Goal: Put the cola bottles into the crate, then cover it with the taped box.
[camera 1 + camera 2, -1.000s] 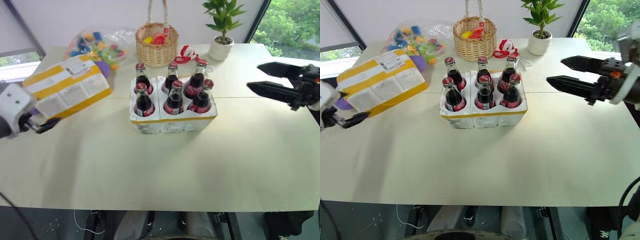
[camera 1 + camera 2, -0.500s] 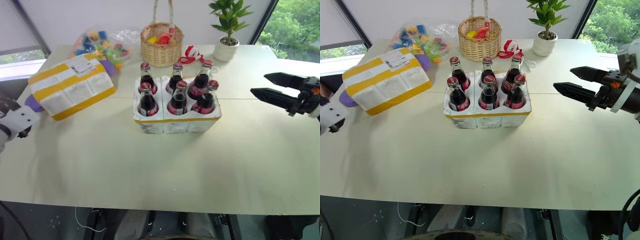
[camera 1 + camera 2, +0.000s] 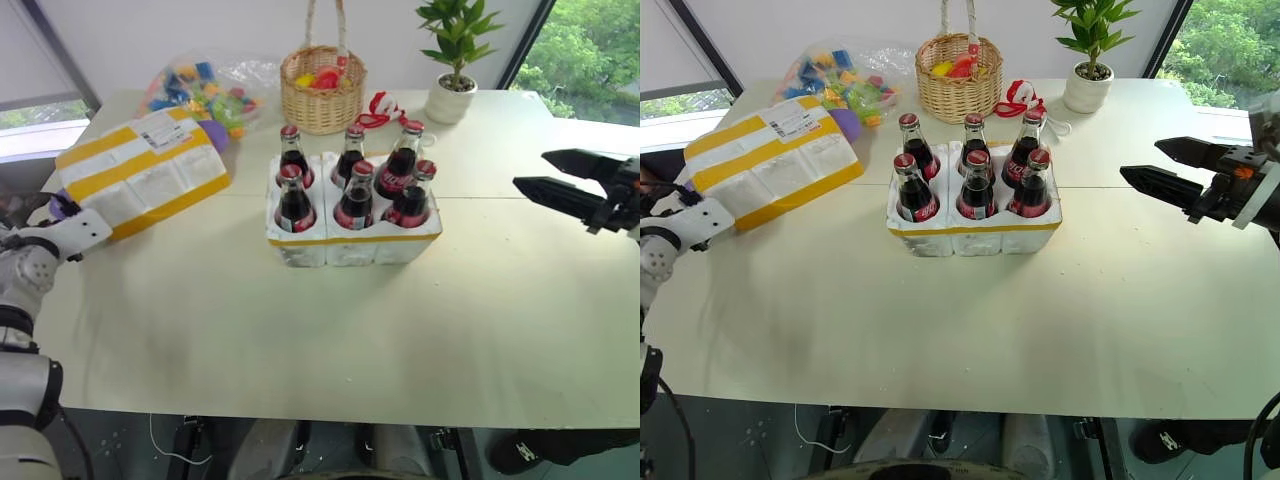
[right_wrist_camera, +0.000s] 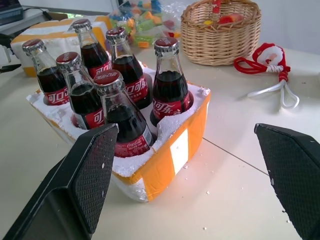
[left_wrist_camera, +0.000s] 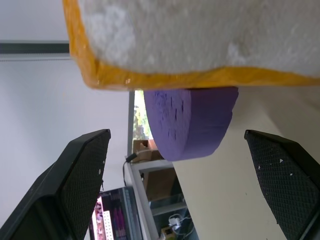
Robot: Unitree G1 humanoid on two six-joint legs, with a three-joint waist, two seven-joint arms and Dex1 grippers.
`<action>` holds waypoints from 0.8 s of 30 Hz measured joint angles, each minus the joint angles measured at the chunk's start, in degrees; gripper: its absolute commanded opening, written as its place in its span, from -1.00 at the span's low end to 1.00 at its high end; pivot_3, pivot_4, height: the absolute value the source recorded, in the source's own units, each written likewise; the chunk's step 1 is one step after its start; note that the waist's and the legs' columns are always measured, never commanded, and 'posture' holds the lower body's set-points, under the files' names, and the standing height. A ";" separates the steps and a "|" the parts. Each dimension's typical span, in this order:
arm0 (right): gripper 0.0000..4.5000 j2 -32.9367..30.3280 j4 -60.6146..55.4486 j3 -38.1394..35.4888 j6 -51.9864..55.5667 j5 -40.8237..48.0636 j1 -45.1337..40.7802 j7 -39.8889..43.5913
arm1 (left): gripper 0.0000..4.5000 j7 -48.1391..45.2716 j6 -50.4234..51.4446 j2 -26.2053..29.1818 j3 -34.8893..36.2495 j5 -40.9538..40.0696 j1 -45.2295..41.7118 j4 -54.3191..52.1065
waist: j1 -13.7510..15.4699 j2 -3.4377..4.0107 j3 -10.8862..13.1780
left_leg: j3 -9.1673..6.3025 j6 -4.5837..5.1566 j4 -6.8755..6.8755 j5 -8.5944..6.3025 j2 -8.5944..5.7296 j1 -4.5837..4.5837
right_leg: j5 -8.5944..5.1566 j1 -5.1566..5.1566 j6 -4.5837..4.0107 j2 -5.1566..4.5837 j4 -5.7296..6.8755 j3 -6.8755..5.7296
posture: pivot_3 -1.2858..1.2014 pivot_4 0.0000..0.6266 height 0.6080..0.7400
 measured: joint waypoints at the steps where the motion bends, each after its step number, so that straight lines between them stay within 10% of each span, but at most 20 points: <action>1: 0.98 0.00 0.01 -0.01 -0.07 0.00 0.00 -0.10 | 1.00 0.11 0.04 -0.19 -0.41 0.05 -0.42 0.46 | -0.01 -0.01 0.00 | 0.00 0.00 0.00 0.00 0.00 0.00 | 0.00 0.00 0.00 0.00 0.00 0.00 | 0.03 -0.52 0.88; 7: 1.00 -0.02 0.13 -0.75 -0.44 0.00 0.02 -0.85 | 0.64 -0.34 1.13 -1.47 -1.54 0.07 -2.72 2.57 | -0.01 -0.01 -0.01 | 0.00 0.01 0.02 0.01 0.00 0.00 | 0.00 0.01 0.00 0.00 0.01 0.00 | 0.03 -0.52 0.88; 12: 1.00 -0.53 0.20 -2.91 -0.43 0.06 0.54 -1.42 | -0.48 -0.46 1.54 -2.64 -2.08 0.06 -3.35 3.21 | -0.01 -0.05 -0.01 | 0.01 0.01 0.03 0.01 -0.01 0.00 | 0.00 0.01 0.00 0.00 0.02 0.00 | 0.03 -0.52 0.88; 24: 1.00 -0.53 -0.59 -4.37 -0.39 0.24 2.08 -3.07 | -0.48 -0.44 2.14 -2.94 -2.08 -0.02 -4.19 3.30 | -0.02 -0.07 -0.03 | 0.01 0.01 0.08 0.01 -0.01 0.00 | 0.01 0.01 0.01 0.00 0.06 0.00 | 0.03 -0.52 0.88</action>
